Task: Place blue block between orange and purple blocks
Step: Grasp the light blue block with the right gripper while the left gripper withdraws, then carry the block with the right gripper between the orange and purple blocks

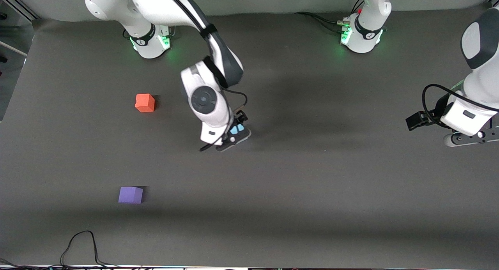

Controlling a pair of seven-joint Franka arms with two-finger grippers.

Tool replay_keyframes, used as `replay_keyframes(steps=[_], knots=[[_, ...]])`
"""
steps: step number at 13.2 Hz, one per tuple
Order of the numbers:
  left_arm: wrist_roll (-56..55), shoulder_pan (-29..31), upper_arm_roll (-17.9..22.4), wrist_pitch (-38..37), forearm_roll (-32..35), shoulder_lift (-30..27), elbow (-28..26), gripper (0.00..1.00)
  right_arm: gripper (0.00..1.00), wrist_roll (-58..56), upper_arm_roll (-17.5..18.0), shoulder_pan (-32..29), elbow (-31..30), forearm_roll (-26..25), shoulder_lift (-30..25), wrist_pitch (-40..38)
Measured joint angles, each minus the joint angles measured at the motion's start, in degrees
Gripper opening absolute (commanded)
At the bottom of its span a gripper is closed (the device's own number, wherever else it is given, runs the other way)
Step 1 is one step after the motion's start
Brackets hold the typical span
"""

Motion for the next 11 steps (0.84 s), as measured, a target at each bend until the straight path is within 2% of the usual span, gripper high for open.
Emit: replay_keyframes(steps=[1,3,4,9,10,11], knots=[[1.29,-1.01,1.42,-0.44,0.09,-0.07,0.0,1.0,1.0,0.0,0.25,0.52,0.03,0.01,1.89,0.9],[2.24,-7.87,8.93,-1.32,0.12,-0.51,0.0,1.0,1.0,0.0,0.25,1.04,0.15,0.01,3.82,3.05],[2.29,-10.38,11.23,-1.39,0.12,-0.63,0.01,1.0,1.0,0.0,0.24,1.04,0.15,0.01,4.04,3.18],[2.33,-12.87,11.92,-4.44,-0.01,-0.63,0.01,1.0,0.98,0.01,0.78,1.21,0.08,0.24,4.96,3.12],[2.33,-13.01,11.9,-4.47,-0.09,-0.63,0.0,1.0,0.89,0.01,0.85,1.26,0.07,0.27,5.34,3.12],[2.33,-13.11,11.77,-4.49,-0.14,-0.6,-0.02,1.0,0.59,0.01,0.93,1.3,0.07,0.28,5.66,3.13]])
